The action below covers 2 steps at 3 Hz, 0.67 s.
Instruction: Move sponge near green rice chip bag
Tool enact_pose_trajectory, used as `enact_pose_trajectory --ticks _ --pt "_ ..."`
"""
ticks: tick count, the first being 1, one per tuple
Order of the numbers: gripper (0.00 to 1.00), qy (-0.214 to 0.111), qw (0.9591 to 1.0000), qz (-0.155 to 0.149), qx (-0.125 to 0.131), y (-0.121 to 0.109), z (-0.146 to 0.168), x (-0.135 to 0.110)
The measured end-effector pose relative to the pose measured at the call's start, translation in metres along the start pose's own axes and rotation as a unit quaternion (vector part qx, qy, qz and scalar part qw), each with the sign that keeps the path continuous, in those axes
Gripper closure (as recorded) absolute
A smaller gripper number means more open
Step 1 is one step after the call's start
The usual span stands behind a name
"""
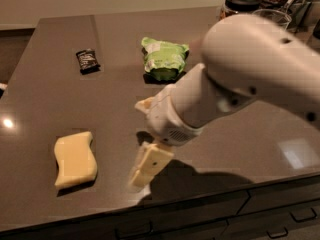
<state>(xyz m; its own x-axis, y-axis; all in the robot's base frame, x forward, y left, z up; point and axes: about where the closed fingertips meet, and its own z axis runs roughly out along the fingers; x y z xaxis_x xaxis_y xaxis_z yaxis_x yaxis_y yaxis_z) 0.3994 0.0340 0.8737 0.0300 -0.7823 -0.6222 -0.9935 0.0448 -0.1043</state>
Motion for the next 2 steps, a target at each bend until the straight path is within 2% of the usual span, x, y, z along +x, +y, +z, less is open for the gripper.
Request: enact_pose_trajectory --ticks 2 --pt "0.0 -0.012 0.9992 0.027 -0.026 0.013 0.051 -0.02"
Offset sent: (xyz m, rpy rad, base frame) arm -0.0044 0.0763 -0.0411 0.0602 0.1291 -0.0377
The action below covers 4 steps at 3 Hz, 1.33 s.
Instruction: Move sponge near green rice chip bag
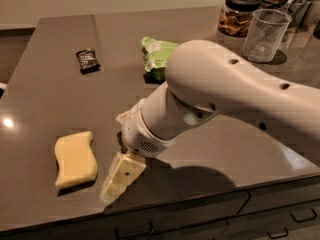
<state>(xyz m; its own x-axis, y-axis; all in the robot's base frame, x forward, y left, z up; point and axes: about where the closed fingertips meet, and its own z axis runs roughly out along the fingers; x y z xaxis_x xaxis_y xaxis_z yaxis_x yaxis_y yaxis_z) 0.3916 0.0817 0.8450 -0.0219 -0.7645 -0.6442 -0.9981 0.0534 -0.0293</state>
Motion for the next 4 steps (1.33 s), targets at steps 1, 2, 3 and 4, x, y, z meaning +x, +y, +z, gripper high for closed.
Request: enact_pose_trajectory --ticks 1,2,3,4 --pt "0.0 -0.008 0.9998 0.015 -0.003 0.001 0.014 -0.013" --pt "0.0 -0.019 0.9995 0.024 -0.006 0.002 0.023 -0.027" --pt "0.15 -0.025 0.9993 0.027 -0.007 0.003 0.031 -0.035" --pt "0.46 -0.028 0.9991 0.03 -0.004 0.003 0.036 -0.039"
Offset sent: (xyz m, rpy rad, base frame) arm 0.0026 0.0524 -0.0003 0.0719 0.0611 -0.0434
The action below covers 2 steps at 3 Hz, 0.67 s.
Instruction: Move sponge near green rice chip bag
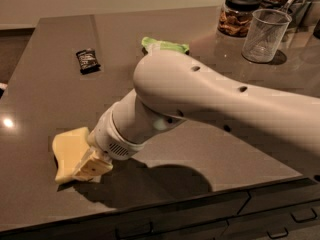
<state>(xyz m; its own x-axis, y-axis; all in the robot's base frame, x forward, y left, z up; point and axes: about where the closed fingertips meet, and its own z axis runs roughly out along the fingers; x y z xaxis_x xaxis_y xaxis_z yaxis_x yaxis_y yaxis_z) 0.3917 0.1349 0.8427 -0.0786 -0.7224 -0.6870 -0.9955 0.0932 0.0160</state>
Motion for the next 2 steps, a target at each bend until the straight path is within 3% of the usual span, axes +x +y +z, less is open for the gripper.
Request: enact_pose_trajectory --ticks 1,2 --pt "0.69 -0.006 0.9999 0.005 0.011 -0.005 -0.006 -0.006" --pt "0.93 -0.006 0.9982 0.02 0.057 -0.033 -0.037 -0.006"
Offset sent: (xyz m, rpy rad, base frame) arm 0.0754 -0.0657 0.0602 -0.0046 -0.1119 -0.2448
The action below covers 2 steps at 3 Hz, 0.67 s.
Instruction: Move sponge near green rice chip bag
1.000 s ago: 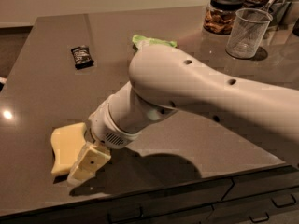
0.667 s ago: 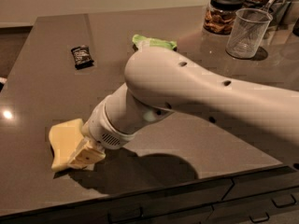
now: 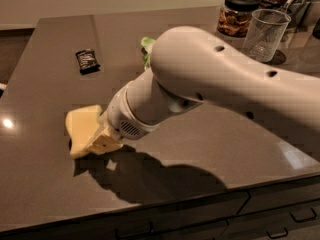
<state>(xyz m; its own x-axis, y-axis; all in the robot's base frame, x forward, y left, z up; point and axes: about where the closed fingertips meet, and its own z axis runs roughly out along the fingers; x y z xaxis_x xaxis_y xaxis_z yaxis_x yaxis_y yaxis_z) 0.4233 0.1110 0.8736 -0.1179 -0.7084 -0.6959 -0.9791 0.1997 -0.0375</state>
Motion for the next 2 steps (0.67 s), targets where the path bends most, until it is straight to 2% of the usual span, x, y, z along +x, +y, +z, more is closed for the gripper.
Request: enact_pose_trajectory --ticks 1,2 --pt "1.0 0.008 0.9981 0.03 0.053 -0.045 -0.031 0.012" --pt "1.0 0.027 0.9925 0.066 0.099 -0.096 -0.056 0.038"
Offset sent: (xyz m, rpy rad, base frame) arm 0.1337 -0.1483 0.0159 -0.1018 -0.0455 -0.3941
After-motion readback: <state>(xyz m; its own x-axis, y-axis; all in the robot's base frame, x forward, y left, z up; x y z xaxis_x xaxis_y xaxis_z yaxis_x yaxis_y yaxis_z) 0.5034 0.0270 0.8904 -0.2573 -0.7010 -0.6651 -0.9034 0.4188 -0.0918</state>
